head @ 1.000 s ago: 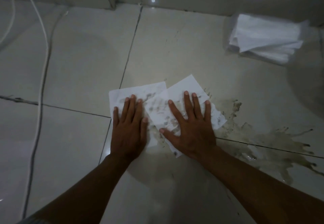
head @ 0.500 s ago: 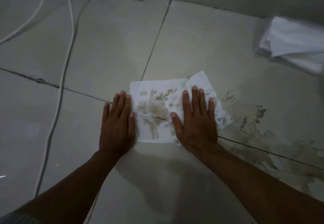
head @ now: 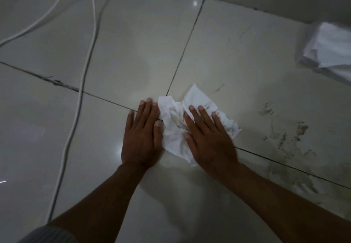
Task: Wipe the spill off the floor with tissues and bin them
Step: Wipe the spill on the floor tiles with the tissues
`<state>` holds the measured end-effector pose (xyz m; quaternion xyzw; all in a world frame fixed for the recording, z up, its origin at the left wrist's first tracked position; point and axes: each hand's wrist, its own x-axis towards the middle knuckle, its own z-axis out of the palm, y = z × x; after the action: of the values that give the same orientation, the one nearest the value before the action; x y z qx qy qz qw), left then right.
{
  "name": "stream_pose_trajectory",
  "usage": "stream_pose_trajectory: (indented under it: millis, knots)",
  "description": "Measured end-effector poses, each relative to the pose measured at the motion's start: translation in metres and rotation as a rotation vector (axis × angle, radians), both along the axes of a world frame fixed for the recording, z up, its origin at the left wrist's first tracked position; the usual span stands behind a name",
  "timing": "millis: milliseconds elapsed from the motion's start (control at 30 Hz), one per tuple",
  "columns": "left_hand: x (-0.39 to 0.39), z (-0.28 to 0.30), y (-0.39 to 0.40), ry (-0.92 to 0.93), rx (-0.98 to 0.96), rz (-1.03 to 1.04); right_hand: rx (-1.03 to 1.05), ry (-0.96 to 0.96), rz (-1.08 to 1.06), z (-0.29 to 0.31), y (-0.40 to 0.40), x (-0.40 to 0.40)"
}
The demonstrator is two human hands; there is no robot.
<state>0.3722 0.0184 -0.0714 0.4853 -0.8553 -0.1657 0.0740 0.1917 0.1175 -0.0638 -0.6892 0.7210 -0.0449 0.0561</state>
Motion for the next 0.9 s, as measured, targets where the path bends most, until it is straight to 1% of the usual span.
stream_pose_trajectory:
  millis: [33,133,200,333,433,467,500,567,633,667,700,733,833,867,900]
  knots:
    - [0.000,0.001,0.000,0.004,-0.001,0.003,0.012,0.004,0.000,0.001,0.000,-0.002]
    - [-0.001,0.002,-0.001,0.013,-0.003,0.009,0.011,-0.058,-0.167,0.006,-0.015,0.009]
    - [-0.002,0.002,-0.002,0.024,0.007,0.019,0.009,-0.096,-0.224,0.006,-0.029,0.027]
    - [-0.001,0.004,0.000,0.045,0.027,0.049,0.010,-0.051,-0.109,-0.002,-0.025,0.043]
    - [-0.002,0.006,0.000,0.036,0.012,0.035,-0.013,-0.012,0.032,-0.006,-0.003,0.019]
    - [-0.002,0.006,0.000,0.032,0.006,0.029,-0.002,0.000,0.034,-0.006,0.001,0.008]
    - [-0.003,0.006,0.000,0.027,0.007,0.025,0.011,0.008,-0.008,-0.006,0.002,-0.001]
    - [-0.003,0.005,0.000,0.021,0.012,0.029,0.018,0.010,-0.167,-0.005,-0.013,-0.009]
    - [-0.003,0.005,-0.001,0.015,0.006,0.036,0.027,-0.014,-0.313,-0.001,-0.041,0.001]
    - [-0.003,0.004,0.000,0.013,0.003,0.034,0.035,-0.035,-0.342,0.000,-0.051,0.009]
    - [-0.003,0.004,-0.001,0.013,0.002,0.031,0.034,-0.042,-0.329,-0.001,-0.055,0.015]
    - [-0.002,0.004,0.000,0.014,0.004,0.029,0.029,-0.034,-0.257,-0.002,-0.049,0.019]
    - [-0.001,0.005,0.000,0.018,0.013,0.031,0.018,-0.007,0.085,-0.003,-0.004,0.010]
    - [-0.002,0.005,0.000,0.016,0.013,0.031,0.023,-0.008,0.131,-0.001,0.005,0.002]
    - [-0.002,0.005,0.000,0.014,0.010,0.031,0.023,-0.008,0.125,-0.002,0.007,-0.004]
